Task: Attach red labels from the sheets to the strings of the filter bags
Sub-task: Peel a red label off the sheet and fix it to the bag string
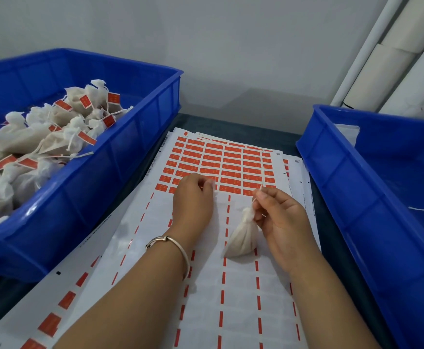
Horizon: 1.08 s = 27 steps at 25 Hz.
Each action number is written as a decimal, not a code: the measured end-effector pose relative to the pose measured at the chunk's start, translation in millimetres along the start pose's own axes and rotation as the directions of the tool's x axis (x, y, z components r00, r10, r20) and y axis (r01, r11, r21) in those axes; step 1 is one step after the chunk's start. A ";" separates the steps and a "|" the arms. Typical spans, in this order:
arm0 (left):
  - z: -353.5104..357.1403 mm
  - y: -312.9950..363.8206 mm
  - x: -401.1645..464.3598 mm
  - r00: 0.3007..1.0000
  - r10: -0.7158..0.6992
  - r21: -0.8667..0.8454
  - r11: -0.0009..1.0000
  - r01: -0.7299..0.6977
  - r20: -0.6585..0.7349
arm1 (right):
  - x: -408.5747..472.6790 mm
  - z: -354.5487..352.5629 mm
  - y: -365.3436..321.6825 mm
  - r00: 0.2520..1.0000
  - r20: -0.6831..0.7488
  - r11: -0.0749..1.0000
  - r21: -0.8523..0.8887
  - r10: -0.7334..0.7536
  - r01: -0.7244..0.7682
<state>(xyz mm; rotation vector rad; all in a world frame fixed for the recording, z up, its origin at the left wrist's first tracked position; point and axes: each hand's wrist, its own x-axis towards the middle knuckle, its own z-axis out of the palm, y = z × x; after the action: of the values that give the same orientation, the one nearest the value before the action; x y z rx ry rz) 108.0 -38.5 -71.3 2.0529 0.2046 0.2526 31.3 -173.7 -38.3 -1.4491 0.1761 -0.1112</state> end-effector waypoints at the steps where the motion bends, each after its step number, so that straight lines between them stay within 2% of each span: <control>1: -1.1 1.2 0.5 0.999 -0.036 -0.040 0.999 0.035 -0.006 | -0.1 -0.6 -0.2 1.000 0.008 1.000 -0.009 -0.020 0.020; 4: -6.9 7.9 -0.2 0.990 -0.140 -0.212 0.968 0.131 -0.029 | -3.0 -0.7 -4.4 0.995 0.052 0.996 -0.019 -0.081 0.082; 6: -11.0 14.3 -4.5 0.982 -0.187 -0.352 0.919 0.178 0.007 | -5.4 -0.5 -6.6 0.986 0.114 0.991 -0.044 -0.122 0.128; 8: -14.7 20.8 -11.7 0.977 -0.171 -0.491 0.844 0.213 0.131 | -6.7 0.9 -7.4 0.972 0.170 0.982 -0.068 -0.161 0.174; 10: -17.5 28.0 -20.0 0.957 -0.092 -0.612 0.751 0.249 0.276 | -6.4 1.5 -6.8 0.963 0.185 0.972 -0.091 -0.196 0.215; 12: -18.9 33.1 -26.7 0.932 -0.012 -0.629 0.735 0.253 0.361 | -4.9 1.6 -5.9 0.965 0.152 0.966 -0.109 -0.215 0.233; 18: -16.4 39.0 -38.9 0.842 0.111 -0.584 0.768 0.264 0.528 | -0.1 -2.0 -3.6 0.969 -0.077 0.959 -0.182 -0.236 0.219; 21: -13.7 39.4 -41.7 0.821 0.109 -0.544 0.796 0.266 0.560 | 1.7 -5.4 -3.7 0.954 -0.145 0.951 -0.206 -0.264 0.232; 27: -14.1 39.6 -41.1 0.809 0.073 -0.536 0.783 0.316 0.583 | 5.7 -6.9 -0.3 0.950 -0.218 0.967 -0.170 -0.223 0.188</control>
<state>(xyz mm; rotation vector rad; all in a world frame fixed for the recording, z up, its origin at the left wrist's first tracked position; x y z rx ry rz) 66.2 -55.5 -33.6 1.3587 -0.1154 -0.3701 35.6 -181.5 -39.1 -1.5983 0.2306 -0.4512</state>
